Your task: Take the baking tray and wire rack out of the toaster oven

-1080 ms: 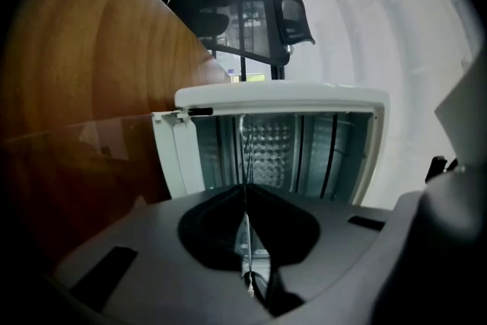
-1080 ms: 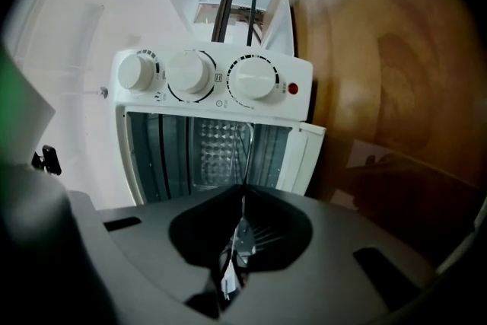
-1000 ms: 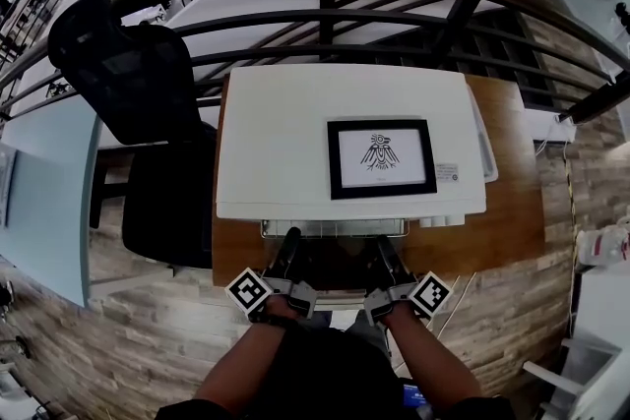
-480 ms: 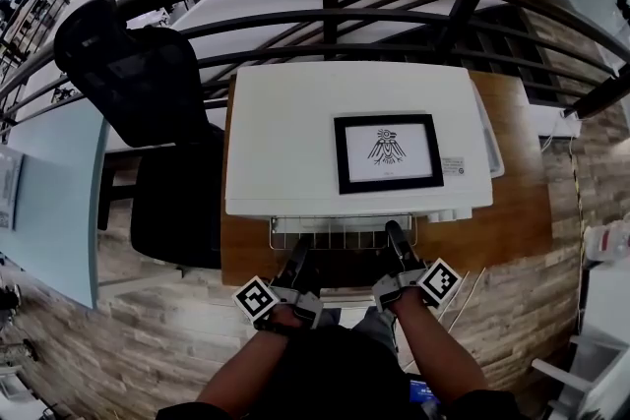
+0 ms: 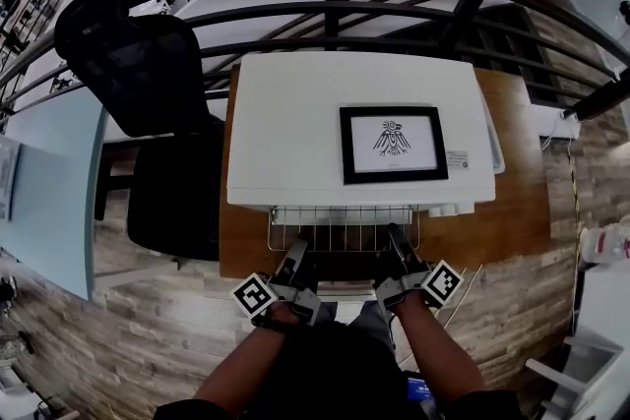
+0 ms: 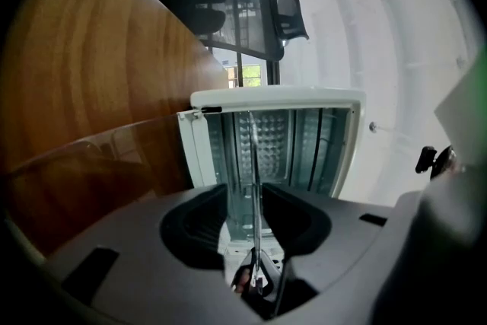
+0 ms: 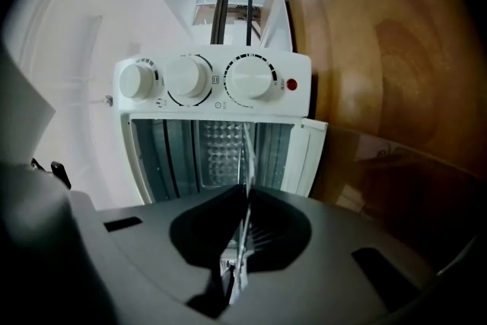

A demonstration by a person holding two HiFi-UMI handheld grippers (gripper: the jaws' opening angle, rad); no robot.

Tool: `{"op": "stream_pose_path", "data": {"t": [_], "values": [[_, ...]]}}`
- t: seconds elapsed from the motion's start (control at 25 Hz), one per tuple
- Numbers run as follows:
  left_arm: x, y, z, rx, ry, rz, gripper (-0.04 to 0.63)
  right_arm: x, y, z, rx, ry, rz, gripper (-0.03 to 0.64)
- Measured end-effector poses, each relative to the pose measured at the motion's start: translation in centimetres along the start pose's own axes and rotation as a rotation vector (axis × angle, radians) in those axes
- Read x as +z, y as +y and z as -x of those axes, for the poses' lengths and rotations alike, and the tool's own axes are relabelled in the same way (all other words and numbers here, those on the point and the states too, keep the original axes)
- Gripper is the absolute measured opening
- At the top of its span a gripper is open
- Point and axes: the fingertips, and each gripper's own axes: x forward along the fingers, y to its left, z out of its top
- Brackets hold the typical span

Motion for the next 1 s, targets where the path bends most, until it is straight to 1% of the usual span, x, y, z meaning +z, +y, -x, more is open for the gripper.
{"op": "stream_pose_path", "data": {"t": [0.04,0.2,0.44,0.56,0.64,0.68,0.84,1.0], "values": [[0.3,0.0,-0.1,-0.009,-0.008,-0.001,0.166,-0.1,0.1,0.2,0.007,0.006,-0.005,0.002],[0.7,-0.8,-1.1,-0.042,-0.002,-0.03,0.164,-0.7,0.1,1.2,0.01,0.021,-0.023,0.002],[0.5,-1.2,-1.5,-0.06,-0.022,-0.014,0.11,-1.4,0.2,2.5,0.009,0.034,-0.034,0.002],[0.3,-1.1,-1.1,-0.064,-0.031,-0.004,0.068,-1.7,0.1,3.1,0.006,0.036,-0.038,0.002],[0.1,-1.1,-0.9,-0.063,-0.034,0.006,0.024,-1.8,0.0,3.4,0.007,0.037,-0.038,0.002],[0.1,-1.1,-0.7,-0.062,-0.035,0.01,0.015,-1.9,0.0,3.6,0.008,0.037,-0.039,0.002],[-0.4,-0.8,0.2,-0.063,-0.04,0.025,0.009,-2.4,-0.2,4.4,0.008,0.048,-0.033,0.002],[-1.1,-0.8,1.2,-0.07,-0.052,0.019,0.009,-2.8,0.0,5.2,0.014,0.085,-0.035,0.002]]}}
